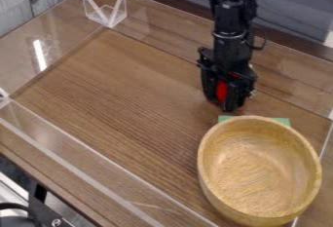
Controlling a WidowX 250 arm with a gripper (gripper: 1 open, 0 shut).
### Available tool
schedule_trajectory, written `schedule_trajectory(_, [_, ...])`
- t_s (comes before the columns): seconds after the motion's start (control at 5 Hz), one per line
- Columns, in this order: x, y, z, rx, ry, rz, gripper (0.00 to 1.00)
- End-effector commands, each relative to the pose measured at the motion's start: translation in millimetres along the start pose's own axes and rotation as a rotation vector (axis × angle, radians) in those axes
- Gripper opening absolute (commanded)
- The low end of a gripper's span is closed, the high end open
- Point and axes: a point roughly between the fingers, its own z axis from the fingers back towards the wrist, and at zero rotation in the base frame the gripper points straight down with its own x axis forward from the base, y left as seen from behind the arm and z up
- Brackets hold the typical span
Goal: Move the red object to the left side of the table
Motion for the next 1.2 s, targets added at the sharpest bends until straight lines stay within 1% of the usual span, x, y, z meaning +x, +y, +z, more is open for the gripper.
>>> schedule_trajectory(0.0, [3.5,-3,20.6,0.01,-0.048,-0.049,1.0])
schedule_trajectory(0.2, [5.7,-2,23.8,0.02,-0.062,-0.014,0.0])
schedule_trajectory(0.4, [5.0,-7,35.0,0.044,-0.104,0.082,0.0])
schedule_trajectory(0.6, [1.1,-9,60.5,0.08,-0.17,0.199,0.0])
schedule_trajectory(0.8, [-18.4,22,95.1,0.104,-0.221,0.245,0.0])
schedule_trajectory(1.0, [-44.0,64,117.3,0.13,-0.243,0.337,0.0])
